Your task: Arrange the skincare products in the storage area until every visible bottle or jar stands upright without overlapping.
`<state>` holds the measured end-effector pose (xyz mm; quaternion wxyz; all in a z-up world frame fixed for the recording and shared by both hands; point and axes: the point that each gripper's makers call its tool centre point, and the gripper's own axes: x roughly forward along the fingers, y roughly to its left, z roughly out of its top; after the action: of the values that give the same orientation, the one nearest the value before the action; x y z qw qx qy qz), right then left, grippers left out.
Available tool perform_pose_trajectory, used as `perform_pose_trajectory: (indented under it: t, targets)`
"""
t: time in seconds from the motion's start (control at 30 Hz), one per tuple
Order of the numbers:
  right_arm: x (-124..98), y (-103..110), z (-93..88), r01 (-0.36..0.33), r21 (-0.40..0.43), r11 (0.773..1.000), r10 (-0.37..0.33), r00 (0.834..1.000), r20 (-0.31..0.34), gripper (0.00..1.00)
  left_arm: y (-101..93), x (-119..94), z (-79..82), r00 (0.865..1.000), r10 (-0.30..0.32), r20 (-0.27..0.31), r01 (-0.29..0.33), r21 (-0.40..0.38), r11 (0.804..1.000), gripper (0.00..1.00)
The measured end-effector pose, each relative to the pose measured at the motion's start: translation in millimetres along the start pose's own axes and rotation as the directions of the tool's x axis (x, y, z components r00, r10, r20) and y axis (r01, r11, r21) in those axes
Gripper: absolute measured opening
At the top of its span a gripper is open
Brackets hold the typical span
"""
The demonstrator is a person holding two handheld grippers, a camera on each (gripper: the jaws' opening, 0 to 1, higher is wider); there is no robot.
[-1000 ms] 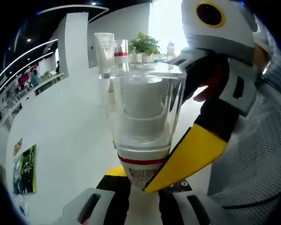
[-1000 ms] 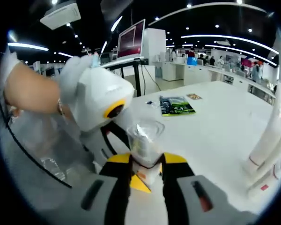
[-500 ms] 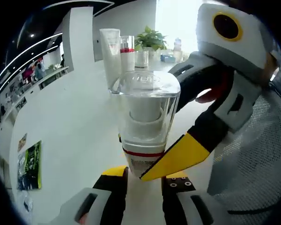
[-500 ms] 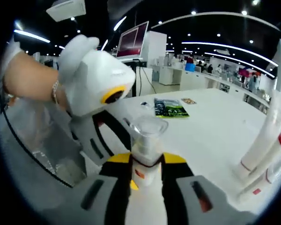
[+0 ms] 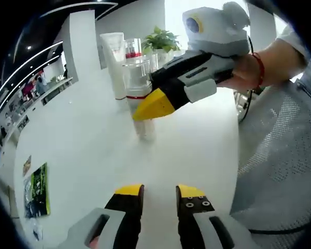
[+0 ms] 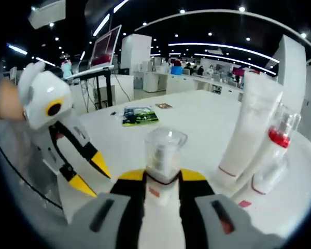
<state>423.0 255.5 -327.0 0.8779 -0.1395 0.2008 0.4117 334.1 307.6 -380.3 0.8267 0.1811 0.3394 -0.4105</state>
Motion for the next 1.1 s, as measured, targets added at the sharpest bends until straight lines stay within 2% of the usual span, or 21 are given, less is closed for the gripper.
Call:
perform_pose_trajectory:
  t: [0.17,0.3,0.47,0.6,0.73,0.8,0.83,0.87,0.9,0.97,1.07,1.1]
  targets:
    - [-6.8,-29.6,-5.4,0.085,0.033,0.996,-0.085,0.996,-0.014,0.24,-1.6,0.3,-1.4,1.000,-0.001,-0.009,0.001,0.010,1.000,0.25]
    - [-10.2,-40.9,-8.2,0.115,0.052,0.992,-0.115,0.993,-0.018,0.24,-2.1,0.9,-0.5,1.000,-0.001,-0.007,0.001,0.008,1.000,0.25]
    - [-10.9,-35.5,-8.7,0.097,0.090,0.991,-0.091,0.994,-0.063,0.26,-0.9,-0.3,4.6,1.000,0.005,0.013,-0.005,-0.003,1.000,0.25]
    - [-15.8,-30.9,-1.7,0.079,0.081,0.994,-0.074,0.995,-0.063,0.33,0.7,-4.0,12.7,0.999,0.013,0.045,-0.012,-0.013,1.000,0.25]
    - [-34.3,-20.4,-14.0,0.046,0.145,0.988,-0.020,0.984,-0.177,0.38,4.4,-8.2,19.2,0.996,0.036,0.084,-0.032,-0.050,0.998,0.25]
    - [-46.3,-17.3,-17.5,0.038,0.147,0.988,-0.007,0.979,-0.204,0.41,5.5,-10.2,23.5,0.993,0.053,0.110,-0.045,-0.081,0.996,0.23]
    - [-59.1,-12.9,-18.1,0.042,0.141,0.989,-0.012,0.977,-0.211,0.41,3.9,-11.1,31.9,0.988,0.062,0.139,-0.044,-0.125,0.991,0.22]
    - [-71.4,-11.1,-15.8,0.057,0.088,0.994,-0.038,0.979,-0.203,0.40,0.7,-11.3,38.9,0.985,0.051,0.166,-0.029,-0.137,0.990,0.21]
    - [-74.3,-11.4,-13.4,0.066,0.061,0.996,-0.054,0.981,-0.188,0.40,-2.0,-11.5,49.2,0.978,0.048,0.203,-0.018,-0.146,0.989,0.21]
    - [-90.4,-5.6,-4.9,0.098,-0.041,0.994,-0.103,0.986,-0.130,0.40,-4.3,-8.8,70.7,0.966,0.057,0.251,-0.022,-0.141,0.990,0.21]
    - [-98.4,-8.0,1.5,0.151,-0.017,0.988,-0.152,0.985,-0.086,0.40,-1.1,3.0,80.8,0.968,0.082,0.237,-0.053,-0.126,0.991,0.21]
    - [-99.3,-16.0,7.1,0.189,-0.064,0.980,-0.193,0.980,-0.058,0.40,2.0,9.9,83.3,0.971,0.091,0.222,-0.067,-0.114,0.991,0.21]
